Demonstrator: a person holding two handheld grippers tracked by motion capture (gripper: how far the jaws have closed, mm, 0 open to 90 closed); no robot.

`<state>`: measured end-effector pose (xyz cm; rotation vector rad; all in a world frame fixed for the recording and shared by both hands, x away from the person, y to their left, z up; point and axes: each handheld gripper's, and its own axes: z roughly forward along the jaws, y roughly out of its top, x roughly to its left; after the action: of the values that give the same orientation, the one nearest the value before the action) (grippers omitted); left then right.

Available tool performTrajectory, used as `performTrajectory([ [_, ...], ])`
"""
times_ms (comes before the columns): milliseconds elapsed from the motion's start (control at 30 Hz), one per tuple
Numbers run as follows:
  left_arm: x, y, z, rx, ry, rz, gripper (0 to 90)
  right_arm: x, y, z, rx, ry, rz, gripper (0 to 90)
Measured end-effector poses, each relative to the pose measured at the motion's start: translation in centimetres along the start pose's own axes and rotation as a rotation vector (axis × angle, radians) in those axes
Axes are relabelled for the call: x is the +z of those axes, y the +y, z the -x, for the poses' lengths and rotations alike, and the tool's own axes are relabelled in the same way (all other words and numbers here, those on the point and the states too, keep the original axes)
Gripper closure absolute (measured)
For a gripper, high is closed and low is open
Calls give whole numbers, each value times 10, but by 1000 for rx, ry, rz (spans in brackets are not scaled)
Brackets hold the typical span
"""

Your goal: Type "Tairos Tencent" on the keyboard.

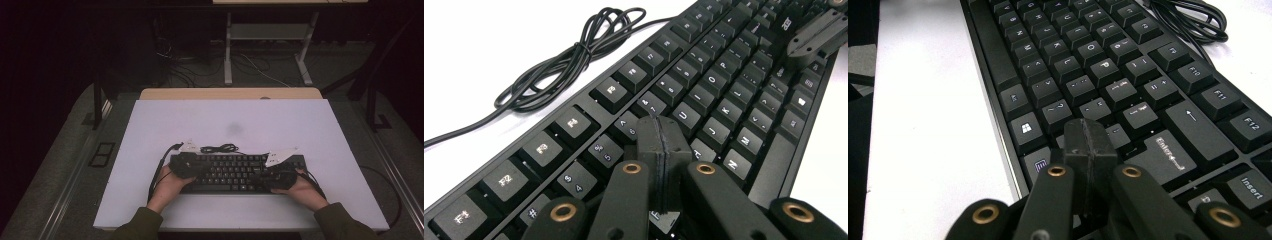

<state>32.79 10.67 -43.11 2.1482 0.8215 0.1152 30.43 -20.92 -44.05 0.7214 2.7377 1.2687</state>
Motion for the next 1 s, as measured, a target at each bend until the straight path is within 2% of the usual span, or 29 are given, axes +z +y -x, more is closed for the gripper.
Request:
performTrajectory([
  [233, -3, 0, 0, 5, -4, 12, 892, 0, 0, 0, 1, 0, 0, 895],
  [467, -10, 0, 1, 9, -9, 43, 824, 0, 0, 0, 4, 1, 0, 895],
  [700, -15, -2, 2, 4, -14, 69, 690, -1, 0, 0, 11, 3, 4, 894],
  [1000, -20, -5, 2, 3, -19, 95, 570, -5, 1, 1, 20, 3, 32, 894],
])
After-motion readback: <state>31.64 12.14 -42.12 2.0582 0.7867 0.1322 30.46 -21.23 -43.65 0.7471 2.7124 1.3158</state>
